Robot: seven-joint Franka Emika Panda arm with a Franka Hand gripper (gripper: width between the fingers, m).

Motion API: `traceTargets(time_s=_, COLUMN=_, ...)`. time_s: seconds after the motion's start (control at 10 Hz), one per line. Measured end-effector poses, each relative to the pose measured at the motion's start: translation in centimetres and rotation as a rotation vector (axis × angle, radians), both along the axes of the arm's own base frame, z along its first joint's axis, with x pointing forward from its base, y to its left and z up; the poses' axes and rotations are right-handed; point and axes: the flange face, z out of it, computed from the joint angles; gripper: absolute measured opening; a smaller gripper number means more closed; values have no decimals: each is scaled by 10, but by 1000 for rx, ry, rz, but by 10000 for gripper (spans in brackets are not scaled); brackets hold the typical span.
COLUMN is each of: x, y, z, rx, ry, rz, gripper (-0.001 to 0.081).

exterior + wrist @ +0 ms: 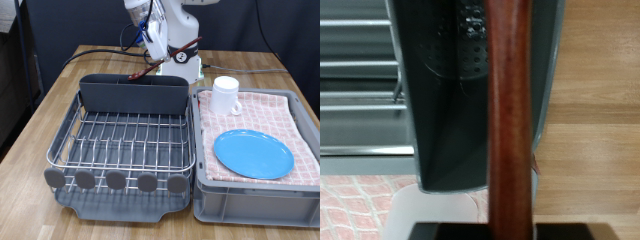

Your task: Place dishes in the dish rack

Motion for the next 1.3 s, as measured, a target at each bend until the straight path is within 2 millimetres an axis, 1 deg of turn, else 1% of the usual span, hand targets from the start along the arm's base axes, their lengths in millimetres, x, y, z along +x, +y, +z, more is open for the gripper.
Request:
traceTargets(time_s=0.2, x=-1, y=-2, z=-9, rx=24, ry=8, rz=17, gripper=94)
traceTargets(time_s=0.4, x=0, y=-3, z=-14, rx=21, ry=7, rz=27, gripper=94)
traceTargets(time_s=0.9, x=7, y=-4, z=-8, rx=11, ry=-17, rz=45, gripper=94)
traceTargets(time_s=1.3, x=4, y=7, z=-6, rx=84, ry=-6, rz=72, gripper=94)
